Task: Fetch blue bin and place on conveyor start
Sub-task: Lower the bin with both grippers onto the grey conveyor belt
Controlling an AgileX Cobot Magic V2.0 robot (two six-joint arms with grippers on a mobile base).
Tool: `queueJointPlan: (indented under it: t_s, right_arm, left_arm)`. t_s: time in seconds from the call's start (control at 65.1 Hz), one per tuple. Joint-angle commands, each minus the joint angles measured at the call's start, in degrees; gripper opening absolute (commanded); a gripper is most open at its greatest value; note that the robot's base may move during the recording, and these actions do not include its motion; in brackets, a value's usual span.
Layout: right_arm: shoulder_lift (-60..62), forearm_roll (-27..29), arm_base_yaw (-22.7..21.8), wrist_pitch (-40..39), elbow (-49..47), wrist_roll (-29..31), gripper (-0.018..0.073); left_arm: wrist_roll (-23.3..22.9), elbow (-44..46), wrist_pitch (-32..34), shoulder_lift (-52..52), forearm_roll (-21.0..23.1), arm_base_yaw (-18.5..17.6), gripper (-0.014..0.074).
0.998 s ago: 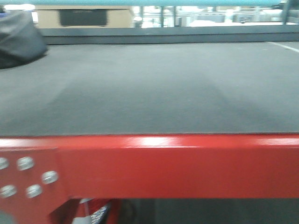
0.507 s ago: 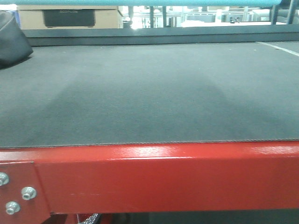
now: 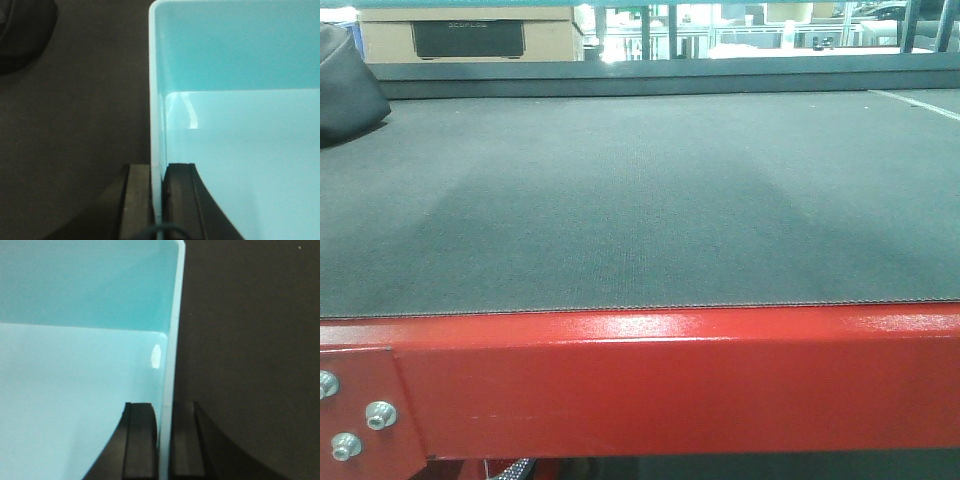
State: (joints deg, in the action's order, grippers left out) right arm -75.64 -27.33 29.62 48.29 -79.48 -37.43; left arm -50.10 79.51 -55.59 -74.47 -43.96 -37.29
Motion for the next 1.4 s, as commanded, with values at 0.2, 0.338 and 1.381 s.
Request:
queueJointPlan:
  t_s: [0.2,0.338,1.381]
  right_arm:
    - [0.82,-0.17,0.16,-2.47,-0.43,0.43,-0.0165]
    - [0.82,1.26,0.16,-0.94,-0.43,0.43,-0.0165]
    - [-4.04,-6.54,-7.79,-25.44,18.07,-11.35,-0.0165]
  left_arm:
    - [0.19,0.15,1.39,0.43,-1.69,-0.39,-0.0111]
    - [0.19,0.15,1.39,0.43,-1.69,-0.39,-0.0111]
    - [0.19,-17.09,32.35,-1.73,15.28,11.80,-0.0111]
